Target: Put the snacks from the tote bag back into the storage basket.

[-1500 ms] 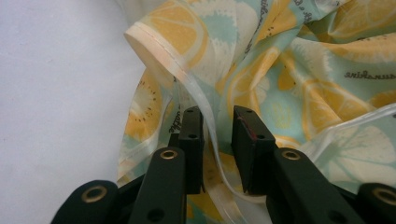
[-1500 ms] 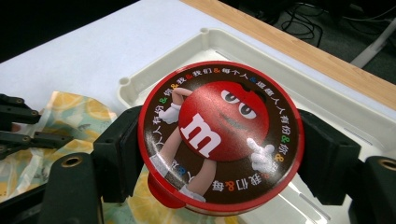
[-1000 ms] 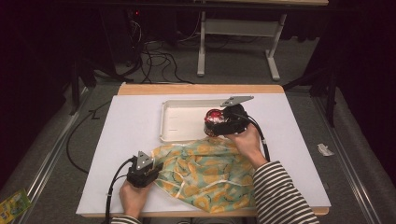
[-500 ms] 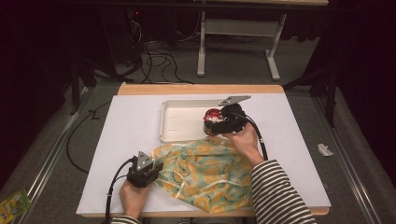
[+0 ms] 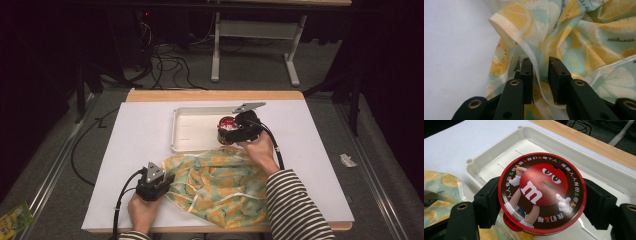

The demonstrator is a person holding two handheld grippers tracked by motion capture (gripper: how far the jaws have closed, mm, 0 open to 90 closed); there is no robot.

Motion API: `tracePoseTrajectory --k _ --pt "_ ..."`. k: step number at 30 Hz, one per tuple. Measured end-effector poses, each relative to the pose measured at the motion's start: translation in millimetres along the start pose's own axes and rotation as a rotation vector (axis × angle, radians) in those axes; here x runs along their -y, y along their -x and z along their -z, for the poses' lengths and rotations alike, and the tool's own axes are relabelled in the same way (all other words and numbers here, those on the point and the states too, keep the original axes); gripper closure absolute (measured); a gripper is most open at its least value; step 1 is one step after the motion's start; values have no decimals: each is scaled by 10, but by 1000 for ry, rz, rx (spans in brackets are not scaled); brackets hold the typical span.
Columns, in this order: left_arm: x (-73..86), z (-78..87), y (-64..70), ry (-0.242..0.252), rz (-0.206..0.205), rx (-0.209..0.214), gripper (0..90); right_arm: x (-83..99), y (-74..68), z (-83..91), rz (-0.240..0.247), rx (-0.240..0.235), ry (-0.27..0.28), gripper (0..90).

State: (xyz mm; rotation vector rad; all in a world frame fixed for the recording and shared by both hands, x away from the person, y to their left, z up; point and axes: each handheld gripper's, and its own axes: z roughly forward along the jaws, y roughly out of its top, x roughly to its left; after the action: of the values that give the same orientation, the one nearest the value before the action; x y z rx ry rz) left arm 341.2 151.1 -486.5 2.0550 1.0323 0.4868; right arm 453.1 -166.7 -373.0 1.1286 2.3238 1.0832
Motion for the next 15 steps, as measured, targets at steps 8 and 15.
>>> tracePoseTrajectory --k 8,15 --pt "2 2 3 2 4 -3 743 9 22 -84 -8 1 -9 258" --pt "2 2 3 3 4 -3 743 23 42 -154 -11 7 -17 258"
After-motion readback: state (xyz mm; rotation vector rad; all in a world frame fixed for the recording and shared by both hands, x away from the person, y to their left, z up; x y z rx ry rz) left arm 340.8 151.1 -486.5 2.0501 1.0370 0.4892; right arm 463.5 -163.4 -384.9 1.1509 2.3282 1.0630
